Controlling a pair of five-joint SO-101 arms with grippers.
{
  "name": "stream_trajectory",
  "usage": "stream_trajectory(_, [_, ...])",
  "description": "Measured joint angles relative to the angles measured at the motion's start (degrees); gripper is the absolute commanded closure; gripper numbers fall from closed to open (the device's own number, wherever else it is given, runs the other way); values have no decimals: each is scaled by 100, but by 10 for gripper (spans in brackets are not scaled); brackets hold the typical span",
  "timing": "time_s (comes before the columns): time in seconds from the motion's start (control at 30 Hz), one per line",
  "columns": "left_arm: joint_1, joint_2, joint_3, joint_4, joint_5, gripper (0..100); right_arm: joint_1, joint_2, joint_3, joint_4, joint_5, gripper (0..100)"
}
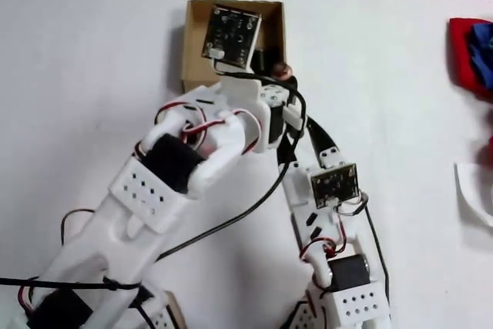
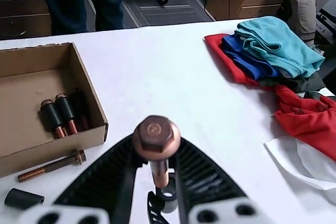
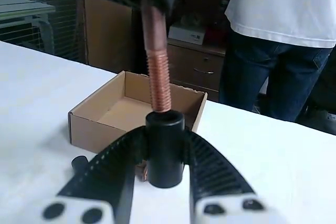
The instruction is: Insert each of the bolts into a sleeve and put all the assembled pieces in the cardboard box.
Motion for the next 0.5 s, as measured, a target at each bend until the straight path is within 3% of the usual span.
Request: stream_trajectory(0.5, [290,26,53,88,-9,976,9,0,0,-9,-9,974])
